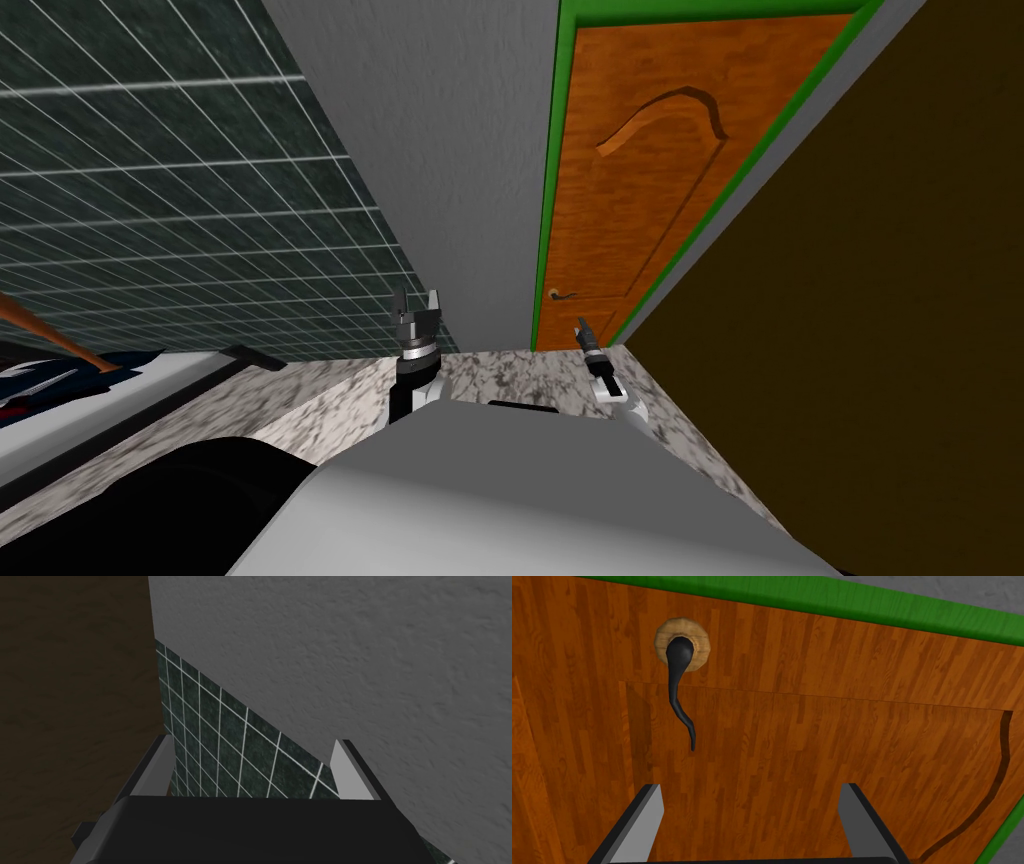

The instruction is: Pull the door open

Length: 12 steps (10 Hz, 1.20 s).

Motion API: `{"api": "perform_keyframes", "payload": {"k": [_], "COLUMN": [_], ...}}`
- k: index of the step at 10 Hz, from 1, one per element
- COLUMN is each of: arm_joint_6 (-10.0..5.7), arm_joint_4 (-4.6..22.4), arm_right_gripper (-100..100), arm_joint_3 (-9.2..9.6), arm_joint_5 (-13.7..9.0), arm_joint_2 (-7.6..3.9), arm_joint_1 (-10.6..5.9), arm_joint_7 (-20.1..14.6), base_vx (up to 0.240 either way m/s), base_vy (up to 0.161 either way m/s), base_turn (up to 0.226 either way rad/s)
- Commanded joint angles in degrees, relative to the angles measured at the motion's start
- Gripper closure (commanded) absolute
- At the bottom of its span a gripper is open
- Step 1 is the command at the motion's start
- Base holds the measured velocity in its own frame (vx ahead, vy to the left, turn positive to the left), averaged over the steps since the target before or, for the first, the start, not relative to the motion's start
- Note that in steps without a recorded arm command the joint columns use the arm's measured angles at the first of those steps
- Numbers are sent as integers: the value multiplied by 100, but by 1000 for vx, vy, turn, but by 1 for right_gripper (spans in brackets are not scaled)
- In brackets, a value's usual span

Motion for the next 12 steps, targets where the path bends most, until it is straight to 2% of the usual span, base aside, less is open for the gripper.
{"api": "perform_keyframes", "payload": {"k": [1,5,6,12], "arm_joint_6": [-26,-81,-103,-165], "arm_joint_4": [217,720,921,1501], "arm_right_gripper": [-100,-100,-100,-100], "arm_joint_3": [-19,-64,-81,-133], "arm_joint_5": [45,143,182,295], "arm_joint_2": [-10,-66,-88,-149], "arm_joint_1": [-93,-314,-402,-657], "arm_joint_7": [-25,-103,-133,-222], "base_vx": [100,96,127,101], "base_vy": [-4,-5,6,-3], "base_turn": [12,10,14,9]}}
